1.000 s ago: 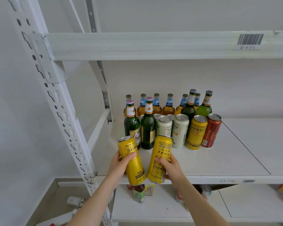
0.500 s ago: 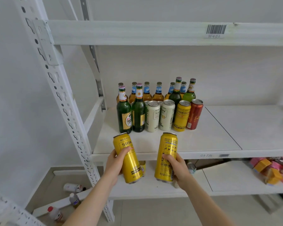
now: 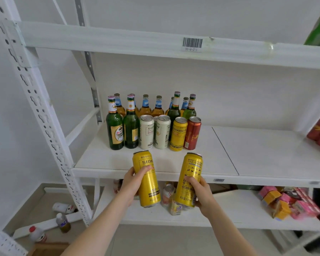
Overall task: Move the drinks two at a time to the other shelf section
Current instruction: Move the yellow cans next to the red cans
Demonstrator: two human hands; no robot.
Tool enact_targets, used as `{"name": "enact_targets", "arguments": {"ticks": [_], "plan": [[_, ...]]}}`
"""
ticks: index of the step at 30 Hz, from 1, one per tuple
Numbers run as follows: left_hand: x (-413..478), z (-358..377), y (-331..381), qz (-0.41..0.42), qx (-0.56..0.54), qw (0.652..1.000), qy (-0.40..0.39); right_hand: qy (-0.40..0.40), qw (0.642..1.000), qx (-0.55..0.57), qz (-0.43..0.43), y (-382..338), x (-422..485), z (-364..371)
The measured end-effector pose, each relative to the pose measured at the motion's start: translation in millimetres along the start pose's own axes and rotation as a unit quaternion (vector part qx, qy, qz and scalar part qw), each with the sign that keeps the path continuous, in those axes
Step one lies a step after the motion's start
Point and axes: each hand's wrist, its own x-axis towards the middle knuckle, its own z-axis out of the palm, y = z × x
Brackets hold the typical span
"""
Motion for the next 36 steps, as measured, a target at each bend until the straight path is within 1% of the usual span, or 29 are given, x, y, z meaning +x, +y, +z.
{"name": "enact_targets", "arguments": {"ticks": [10, 18, 23, 32, 36], "plan": [[-22, 121, -6, 0.007, 0.017, 1.000, 0.006, 0.005, 1.000, -0.023, 0.004, -17, 9, -121], [-23, 200, -1, 0.030, 0.028, 0.999, -0.003, 0.021, 1.000, -0.004, -0.009, -28, 13, -199], [-14, 254, 7, 0.037, 0.040, 0.998, -0.029, 0.047, 0.999, 0.009, -0.014, -37, 27, -245], [12, 358, 23, 0.069, 0.081, 0.990, -0.092, 0.063, 0.997, 0.018, -0.040, -63, 71, -328], [13, 407, 24, 0.073, 0.088, 0.988, -0.099, 0.066, 0.996, 0.026, -0.046, -71, 86, -375]]}}
